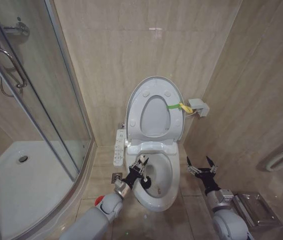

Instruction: Open the toilet lid, clean the toilet bowl with a toilet brush, close the toilet lid, and flush.

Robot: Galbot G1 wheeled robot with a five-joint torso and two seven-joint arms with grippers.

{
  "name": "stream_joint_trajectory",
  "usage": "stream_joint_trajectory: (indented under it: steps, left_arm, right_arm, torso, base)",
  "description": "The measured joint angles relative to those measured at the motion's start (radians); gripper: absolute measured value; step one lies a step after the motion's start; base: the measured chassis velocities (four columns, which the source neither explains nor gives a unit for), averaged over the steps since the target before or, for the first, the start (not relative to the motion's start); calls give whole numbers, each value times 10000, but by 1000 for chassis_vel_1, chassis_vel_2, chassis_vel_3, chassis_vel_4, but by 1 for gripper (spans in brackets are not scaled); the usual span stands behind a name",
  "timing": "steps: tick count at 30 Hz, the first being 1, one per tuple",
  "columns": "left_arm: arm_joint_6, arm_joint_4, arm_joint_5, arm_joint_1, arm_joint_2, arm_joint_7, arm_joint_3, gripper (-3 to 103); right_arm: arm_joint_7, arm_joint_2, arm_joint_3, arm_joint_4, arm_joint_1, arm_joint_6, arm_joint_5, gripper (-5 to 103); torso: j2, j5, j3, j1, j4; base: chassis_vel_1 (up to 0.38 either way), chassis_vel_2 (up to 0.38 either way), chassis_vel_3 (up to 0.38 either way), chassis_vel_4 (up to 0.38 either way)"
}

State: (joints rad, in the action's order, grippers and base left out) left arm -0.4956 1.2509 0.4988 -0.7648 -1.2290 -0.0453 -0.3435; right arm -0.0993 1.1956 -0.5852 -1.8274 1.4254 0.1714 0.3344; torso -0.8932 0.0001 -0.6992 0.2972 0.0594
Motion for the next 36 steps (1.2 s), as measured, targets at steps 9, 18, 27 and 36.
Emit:
stream_joint_trajectory:
  steps: [9, 18, 27, 36]
  left_arm:
    - [-15, -514, -9, 286, -426, -10, -180, 24]
    - [-170, -772, 151, 601, -782, -186, -721, 24]
    - [-346, -1453, 445, 1301, -1069, -473, -1147, 24]
    - [-554, -1819, 726, 1521, -1234, -763, -1473, 24]
  right_arm:
    - [0, 0, 0, 0, 0, 0, 0, 100]
    - [0, 0, 0, 0, 0, 0, 0, 100]
    - [0, 0, 0, 0, 0, 0, 0, 100]
    - [0, 0, 0, 0, 0, -1, 0, 100]
  torso:
    - [0, 0, 0, 0, 0]
    - [0, 0, 0, 0, 1]
    - [0, -1, 0, 0, 1]
    - [0, -2, 0, 0, 1]
  base:
    - [0, 0, 0, 0]
    - [0, 0, 0, 0]
    - [0, 0, 0, 0]
    - [0, 0, 0, 0]
